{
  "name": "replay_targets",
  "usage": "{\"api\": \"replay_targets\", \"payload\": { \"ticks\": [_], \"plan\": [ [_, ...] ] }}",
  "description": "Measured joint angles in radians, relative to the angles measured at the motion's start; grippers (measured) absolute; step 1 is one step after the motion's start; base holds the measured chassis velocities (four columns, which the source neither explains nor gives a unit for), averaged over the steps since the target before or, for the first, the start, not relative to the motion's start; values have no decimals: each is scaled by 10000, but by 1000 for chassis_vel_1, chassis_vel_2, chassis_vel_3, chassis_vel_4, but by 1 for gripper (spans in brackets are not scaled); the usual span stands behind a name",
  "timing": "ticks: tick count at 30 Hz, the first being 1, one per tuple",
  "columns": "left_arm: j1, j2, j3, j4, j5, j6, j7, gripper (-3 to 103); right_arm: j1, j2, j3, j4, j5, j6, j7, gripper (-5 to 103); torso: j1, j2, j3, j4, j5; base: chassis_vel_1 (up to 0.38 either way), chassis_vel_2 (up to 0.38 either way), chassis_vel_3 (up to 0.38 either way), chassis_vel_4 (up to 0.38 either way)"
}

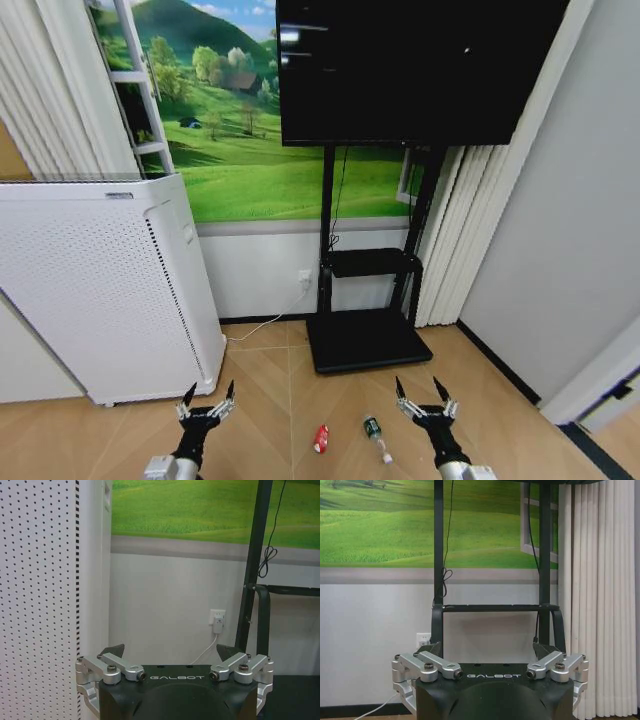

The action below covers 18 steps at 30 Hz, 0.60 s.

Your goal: Pick up the trash bin and place the garbage on the floor into it.

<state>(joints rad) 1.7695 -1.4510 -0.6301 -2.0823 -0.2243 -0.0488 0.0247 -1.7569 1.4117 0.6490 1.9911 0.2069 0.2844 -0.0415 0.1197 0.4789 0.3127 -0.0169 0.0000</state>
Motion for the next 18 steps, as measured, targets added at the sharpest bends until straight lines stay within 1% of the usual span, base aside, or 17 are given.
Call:
{"api": "replay_targets", "payload": {
  "ticks": [5, 7, 8, 10, 18],
  "plan": [
    [87, -43, -34, -55, 18, -17, 6, 100, 89, 29, -116, -130, -132, 160, 11, 100, -61, -178, -114, 0, 0, 0, 0, 0, 0],
    [144, -84, -71, -69, 48, -23, 6, 100, 178, 73, -221, -224, -273, 399, -22, 100, -106, -294, -188, 0, 0, 0, 0, 0, 0],
    [144, -84, -71, -69, 48, -23, 6, 100, 178, 73, -221, -224, -273, 399, -22, 100, -106, -294, -188, 0, 0, 0, 0, 0, 0],
    [181, -117, -91, -104, 60, -31, 6, 100, 310, 146, -407, -316, -391, 568, 146, 100, -145, -403, -257, 1, 0, 0, 0, 0, 0],
    [214, -200, -104, -115, 163, -40, 4, 100, 365, 183, -593, -346, -458, 602, 310, 100, -247, -668, -423, 0, -1, 0, 0, 0, 0]
  ]
}}
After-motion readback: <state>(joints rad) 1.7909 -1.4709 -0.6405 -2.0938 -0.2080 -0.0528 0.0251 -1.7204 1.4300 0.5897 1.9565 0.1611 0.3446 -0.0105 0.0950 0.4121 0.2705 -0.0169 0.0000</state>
